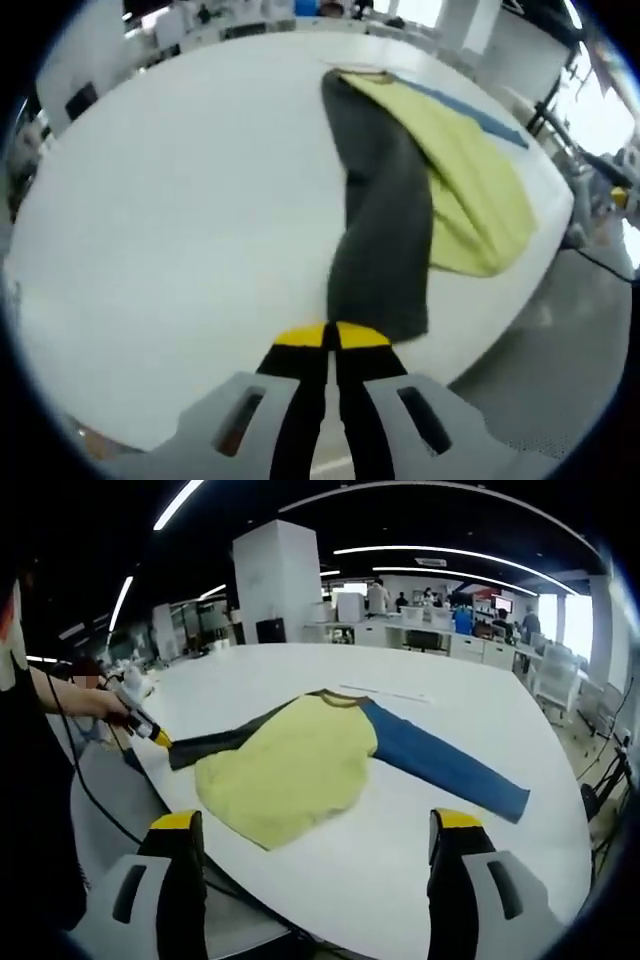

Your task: Fold the garment on the visible template until the final outline fits inside the template.

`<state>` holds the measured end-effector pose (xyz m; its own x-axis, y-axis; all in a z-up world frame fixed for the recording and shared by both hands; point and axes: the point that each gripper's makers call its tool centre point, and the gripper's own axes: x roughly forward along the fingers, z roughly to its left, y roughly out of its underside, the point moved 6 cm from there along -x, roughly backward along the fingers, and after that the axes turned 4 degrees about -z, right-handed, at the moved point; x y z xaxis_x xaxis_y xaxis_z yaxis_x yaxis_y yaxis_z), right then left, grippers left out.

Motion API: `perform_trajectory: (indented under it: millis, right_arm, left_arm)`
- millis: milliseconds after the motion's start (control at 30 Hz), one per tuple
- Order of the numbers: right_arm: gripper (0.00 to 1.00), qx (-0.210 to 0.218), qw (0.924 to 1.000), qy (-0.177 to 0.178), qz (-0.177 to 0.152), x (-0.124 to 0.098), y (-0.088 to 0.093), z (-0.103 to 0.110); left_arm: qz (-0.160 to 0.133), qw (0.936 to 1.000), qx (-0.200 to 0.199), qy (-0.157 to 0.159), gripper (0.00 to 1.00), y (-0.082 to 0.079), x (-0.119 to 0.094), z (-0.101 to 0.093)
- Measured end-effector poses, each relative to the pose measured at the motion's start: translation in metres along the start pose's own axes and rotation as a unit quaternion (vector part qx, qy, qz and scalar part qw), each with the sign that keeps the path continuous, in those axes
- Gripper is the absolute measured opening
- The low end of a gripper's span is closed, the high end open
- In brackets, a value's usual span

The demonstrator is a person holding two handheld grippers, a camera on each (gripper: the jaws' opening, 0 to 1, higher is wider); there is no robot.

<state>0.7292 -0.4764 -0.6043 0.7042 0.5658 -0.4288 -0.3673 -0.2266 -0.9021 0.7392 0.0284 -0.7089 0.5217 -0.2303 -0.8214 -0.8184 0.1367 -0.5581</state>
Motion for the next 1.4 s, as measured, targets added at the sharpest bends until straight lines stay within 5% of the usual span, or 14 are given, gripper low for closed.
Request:
perform_trajectory:
  millis: [767, 1300, 1400]
  right_arm:
    - [0.91, 0.003, 0.9998, 0.018, 0.007, -0.004, -0.001, -0.002]
    - [0.9, 0.011, 0.9998, 0.019, 0.002, 0.004, -0.012, -0.004]
    - [0.91, -0.009, 0.9995, 0.017, 0.027, 0.007, -0.008, -0.005]
  left_arm:
    - [-0.001, 0.9969, -0.05, -0.061, 0.0, -0.017, -0.023, 0.06]
    - [0.018, 0.9958, -0.055, -0.071, 0.0, -0.025, -0.013, 0.098]
    - [0.019, 0.9952, -0.06, -0.075, 0.0, -0.026, -0.012, 0.105]
